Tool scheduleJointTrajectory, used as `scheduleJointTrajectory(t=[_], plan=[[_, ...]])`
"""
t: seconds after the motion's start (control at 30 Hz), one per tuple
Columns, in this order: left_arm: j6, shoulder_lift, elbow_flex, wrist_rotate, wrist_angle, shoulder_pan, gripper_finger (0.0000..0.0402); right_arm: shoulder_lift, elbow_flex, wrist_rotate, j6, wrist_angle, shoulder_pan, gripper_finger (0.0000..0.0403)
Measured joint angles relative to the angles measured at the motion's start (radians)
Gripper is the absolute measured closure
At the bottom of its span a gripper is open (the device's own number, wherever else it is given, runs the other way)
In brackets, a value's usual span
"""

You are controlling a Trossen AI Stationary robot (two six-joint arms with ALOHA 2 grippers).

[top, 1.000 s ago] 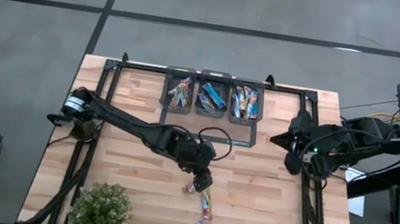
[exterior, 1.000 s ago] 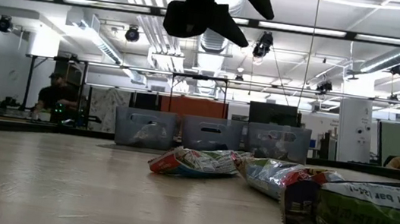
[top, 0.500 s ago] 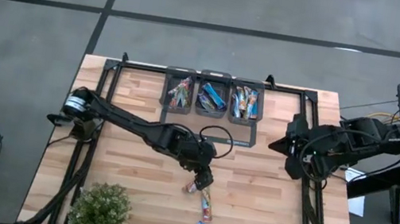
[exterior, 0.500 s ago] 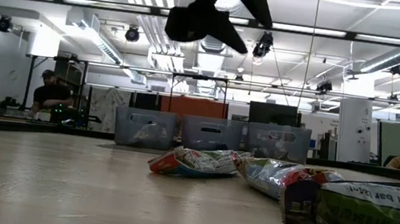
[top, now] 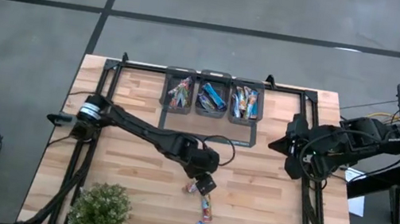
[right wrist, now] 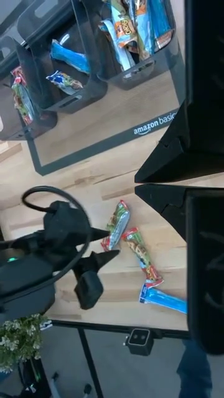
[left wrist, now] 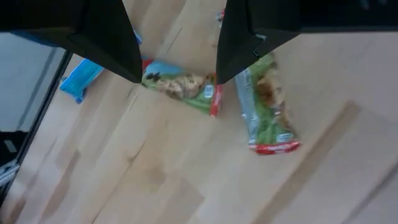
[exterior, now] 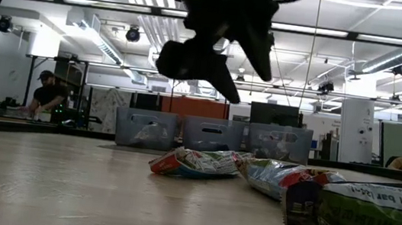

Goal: Pick and place Granola Bars by type
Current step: Put the red granola bar into the left black bin

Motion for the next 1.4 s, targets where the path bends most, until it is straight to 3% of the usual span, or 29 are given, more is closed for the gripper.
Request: scheduleJointTrajectory(t=[0.33, 0.5, 0.67, 1.13, 1.4], plan=[[0.016, 0.088, 0.131, 0.037, -0.130, 0.014, 0.0213, 0.000, 0.000, 0.001, 0.006, 0.001, 0.000, 0.0394], [0.040, 0.118, 0.257, -0.033, -0.282, 0.016, 0.0213, 0.000, 0.000, 0.001, 0.009, 0.004, 0.000, 0.0394], [0.065, 0.116, 0.332, -0.133, -0.329, 0.018, 0.0213, 0.000, 0.000, 0.001, 0.009, 0.006, 0.000, 0.0394], [-0.059, 0.118, 0.230, -0.173, -0.340, 0.023, 0.0213, 0.000, 0.000, 0.000, 0.009, 0.008, 0.000, 0.0394], [-0.047, 0.121, 0.203, -0.173, -0.303, 0.010, 0.0213, 0.000, 0.000, 0.001, 0.009, 0.008, 0.000, 0.0394]])
